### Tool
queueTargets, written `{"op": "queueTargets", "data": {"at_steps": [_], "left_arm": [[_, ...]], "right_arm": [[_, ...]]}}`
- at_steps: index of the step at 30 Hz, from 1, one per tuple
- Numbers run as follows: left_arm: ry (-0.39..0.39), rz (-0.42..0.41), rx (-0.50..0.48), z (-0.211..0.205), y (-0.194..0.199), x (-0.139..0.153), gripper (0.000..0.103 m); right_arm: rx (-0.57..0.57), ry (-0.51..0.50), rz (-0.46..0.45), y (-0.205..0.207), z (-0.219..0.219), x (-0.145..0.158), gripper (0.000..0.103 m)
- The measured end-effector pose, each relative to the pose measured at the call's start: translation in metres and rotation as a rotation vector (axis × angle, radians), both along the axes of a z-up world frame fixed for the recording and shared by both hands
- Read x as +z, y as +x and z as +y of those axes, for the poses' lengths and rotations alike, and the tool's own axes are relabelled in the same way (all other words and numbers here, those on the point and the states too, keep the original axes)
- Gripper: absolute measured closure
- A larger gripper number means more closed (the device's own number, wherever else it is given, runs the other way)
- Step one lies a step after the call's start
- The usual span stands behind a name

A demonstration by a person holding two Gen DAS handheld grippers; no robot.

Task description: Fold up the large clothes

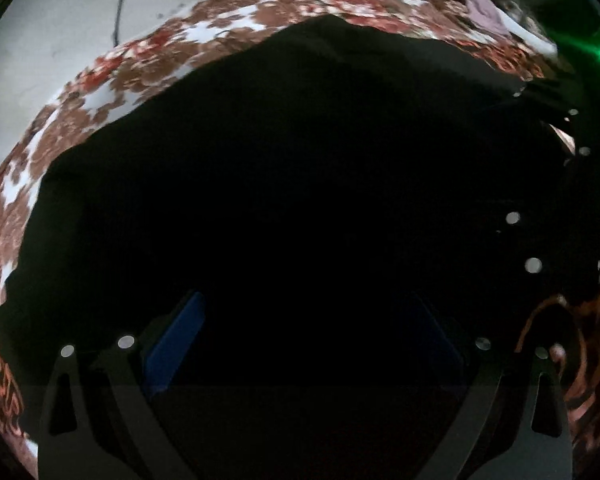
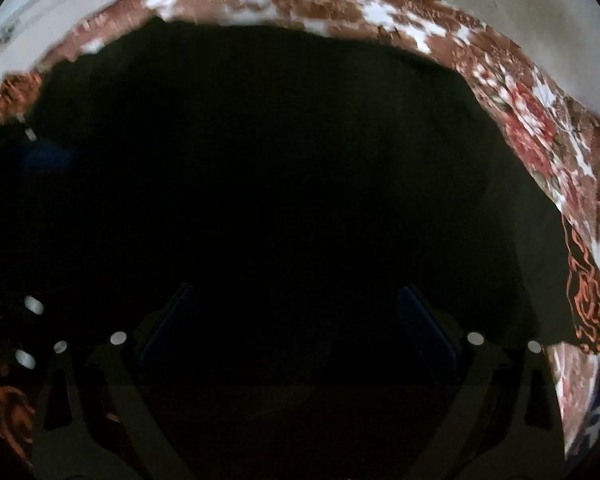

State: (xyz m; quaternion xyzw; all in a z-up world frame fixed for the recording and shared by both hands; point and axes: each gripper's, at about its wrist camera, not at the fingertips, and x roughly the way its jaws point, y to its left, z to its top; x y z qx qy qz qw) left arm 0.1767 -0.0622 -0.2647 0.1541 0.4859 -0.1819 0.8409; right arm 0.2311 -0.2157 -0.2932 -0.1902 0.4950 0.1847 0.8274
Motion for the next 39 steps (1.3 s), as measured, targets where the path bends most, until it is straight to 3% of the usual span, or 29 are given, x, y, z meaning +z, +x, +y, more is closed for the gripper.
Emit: {"op": "queueTargets", "data": {"at_steps": [2, 6, 9, 11, 15, 20, 24, 30, 36, 39], "left_arm": [[0.006, -0.001, -0.019, 0.003, -0.003, -0.002, 0.005], [-0.024, 0.029, -0.001, 0.02, -0.002, 0.002, 0.005], [-0.049, -0.022, 0.016, 0.045, -0.005, 0.028, 0.005], [-0.017, -0.085, 0.085, 0.082, -0.011, 0.052, 0.005], [0.036, -0.102, 0.252, 0.171, -0.026, 0.079, 0.005], [0.107, -0.105, 0.474, 0.288, -0.056, 0.105, 0.005], [0.128, -0.122, 0.605, 0.353, -0.078, 0.117, 0.005], [0.12, -0.137, 0.741, 0.418, -0.101, 0.116, 0.005], [-0.014, -0.105, 0.908, 0.491, -0.111, 0.096, 0.005], [-0.01, -0.098, 0.95, 0.52, -0.107, 0.085, 0.005]], "right_arm": [[-0.027, 0.027, 0.019, -0.002, -0.005, -0.005, 0.005], [-0.034, -0.02, 0.004, -0.005, -0.003, -0.001, 0.005], [-0.061, -0.013, 0.026, -0.006, -0.003, 0.007, 0.005], [-0.065, -0.029, 0.006, -0.009, 0.006, 0.029, 0.005], [-0.026, 0.009, -0.05, -0.014, 0.036, 0.071, 0.005], [0.027, 0.074, -0.046, -0.016, 0.092, 0.091, 0.005], [0.087, 0.088, -0.04, -0.019, 0.141, 0.089, 0.005], [0.131, 0.155, -0.015, -0.033, 0.218, 0.082, 0.005], [0.108, 0.149, 0.018, -0.041, 0.267, 0.061, 0.005], [0.074, 0.067, 0.024, -0.043, 0.286, 0.038, 0.005]]}}
